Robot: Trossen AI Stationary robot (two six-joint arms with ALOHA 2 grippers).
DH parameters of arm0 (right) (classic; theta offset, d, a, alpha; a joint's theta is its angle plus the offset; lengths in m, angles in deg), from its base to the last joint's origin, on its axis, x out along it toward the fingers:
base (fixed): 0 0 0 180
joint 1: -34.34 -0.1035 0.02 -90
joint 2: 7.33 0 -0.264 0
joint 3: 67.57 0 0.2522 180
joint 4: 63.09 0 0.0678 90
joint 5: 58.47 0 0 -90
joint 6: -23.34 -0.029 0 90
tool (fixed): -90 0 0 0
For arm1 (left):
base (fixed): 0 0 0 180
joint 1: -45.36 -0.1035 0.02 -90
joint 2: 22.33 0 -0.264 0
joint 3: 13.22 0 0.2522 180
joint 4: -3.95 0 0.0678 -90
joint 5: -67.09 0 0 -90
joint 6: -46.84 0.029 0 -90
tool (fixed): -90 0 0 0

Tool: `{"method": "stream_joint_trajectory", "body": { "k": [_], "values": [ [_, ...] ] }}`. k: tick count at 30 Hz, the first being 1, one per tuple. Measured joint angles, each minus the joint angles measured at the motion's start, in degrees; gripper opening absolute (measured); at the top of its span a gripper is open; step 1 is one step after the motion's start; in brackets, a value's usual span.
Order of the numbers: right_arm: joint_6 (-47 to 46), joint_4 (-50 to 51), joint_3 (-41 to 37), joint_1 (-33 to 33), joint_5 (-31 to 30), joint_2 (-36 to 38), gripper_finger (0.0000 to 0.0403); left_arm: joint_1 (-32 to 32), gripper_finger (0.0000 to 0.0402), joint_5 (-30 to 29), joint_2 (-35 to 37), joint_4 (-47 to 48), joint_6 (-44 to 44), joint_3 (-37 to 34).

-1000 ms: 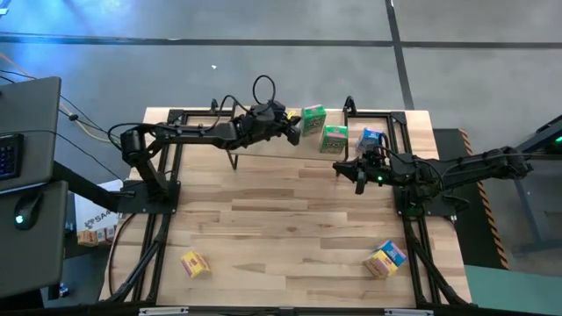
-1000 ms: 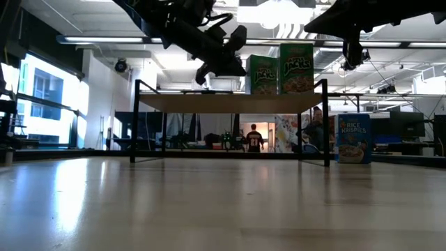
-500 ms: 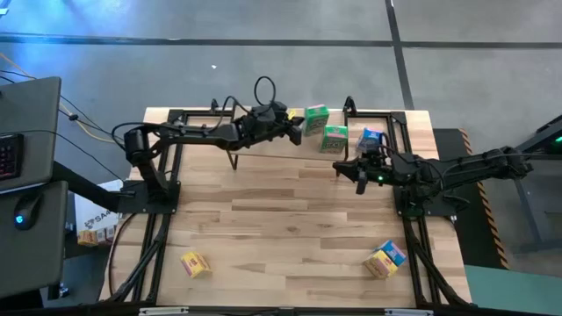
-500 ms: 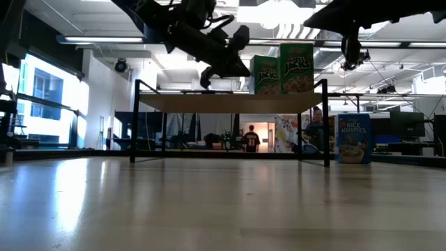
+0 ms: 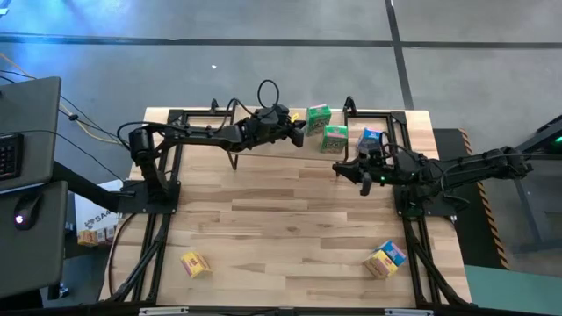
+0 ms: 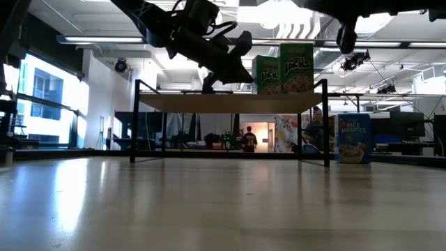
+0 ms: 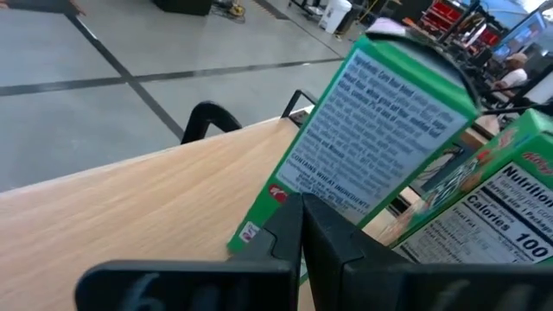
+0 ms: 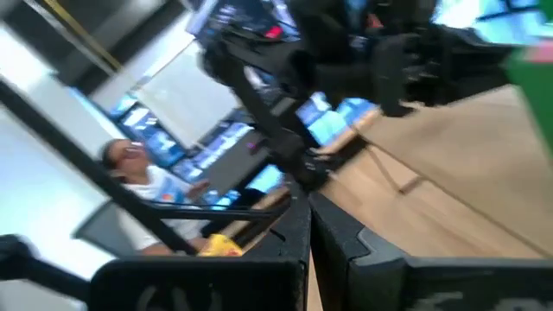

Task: Stack cereal on shelf
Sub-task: Put the green cereal box on the shelf aligned with the other green cereal box

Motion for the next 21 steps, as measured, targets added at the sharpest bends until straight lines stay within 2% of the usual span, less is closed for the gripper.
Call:
{"method": "stream_joint_trajectory", "body": {
  "k": [7,11,13,18,21],
  "values": [
    [0.99,-10.38,0.01,0.53,2.66,0.00,0.0000,0.35,0.0000,0.10,-1.88,-1.23,-1.31,0.90],
    [1.14,-9.39,4.46,2.40,2.66,0.02,0.0000,0.33,0.0000,1.09,-3.17,-0.11,-1.56,2.81],
    [2.73,-4.37,8.89,3.86,2.74,-0.02,0.0000,0.33,0.0000,1.04,-2.96,0.48,-1.35,3.65],
    [5.90,19.15,23.36,9.80,-0.27,-2.32,0.0000,0.29,0.0000,0.93,-2.95,0.78,-0.38,3.69],
    [6.59,32.22,32.14,15.77,-1.38,-6.16,0.0000,0.14,0.0000,0.88,-2.95,1.02,-0.23,3.69]
  ]
}}
